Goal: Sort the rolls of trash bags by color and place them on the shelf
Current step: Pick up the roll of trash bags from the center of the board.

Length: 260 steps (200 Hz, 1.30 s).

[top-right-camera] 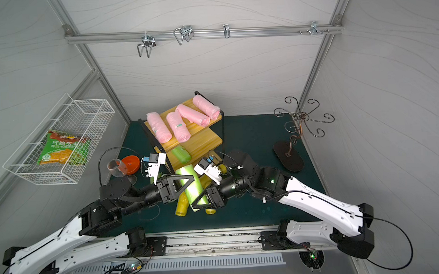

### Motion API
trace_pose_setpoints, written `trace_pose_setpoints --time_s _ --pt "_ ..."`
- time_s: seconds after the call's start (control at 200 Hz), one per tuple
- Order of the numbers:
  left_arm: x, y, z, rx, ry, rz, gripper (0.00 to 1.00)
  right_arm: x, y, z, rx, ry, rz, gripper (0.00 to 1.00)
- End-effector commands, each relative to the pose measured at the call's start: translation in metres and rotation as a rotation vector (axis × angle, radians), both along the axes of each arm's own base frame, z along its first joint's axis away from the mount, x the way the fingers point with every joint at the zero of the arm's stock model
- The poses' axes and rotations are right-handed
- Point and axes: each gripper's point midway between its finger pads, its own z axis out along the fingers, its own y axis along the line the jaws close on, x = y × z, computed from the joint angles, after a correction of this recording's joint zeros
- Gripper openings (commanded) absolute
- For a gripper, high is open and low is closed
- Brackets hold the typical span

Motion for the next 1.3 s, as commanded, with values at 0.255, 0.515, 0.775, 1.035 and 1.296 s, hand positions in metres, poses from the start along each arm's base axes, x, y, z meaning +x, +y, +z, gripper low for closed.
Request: trace_pose_setpoints --time_s 0.255,0.515,0.775,1.035,1.296 --pt "0.001 0.017 0.023 -0.051 -0.065 0.054 0.00 0.039 -0.011 0.013 -0.046 -0.037 -0.157 0.47" --pt "0.015 0.042 0.037 -0.176 -0.084 0.194 0.00 0.034 -0.048 0.037 0.167 -0.139 -0.266 0.76" --pt "0.027 0.055 0.034 -0.348 -0.027 0.280 0.00 0.042 -0.042 0.032 0.237 -0.098 -0.316 0.81" --pt "0.031 0.048 0.034 -0.380 -0.001 0.278 0.00 0.051 -0.010 0.012 0.192 -0.126 -0.353 0.83" --pt "0.031 0.042 0.028 -0.377 0.024 0.261 0.00 0.055 0.000 0.015 0.228 -0.128 -0.368 0.83"
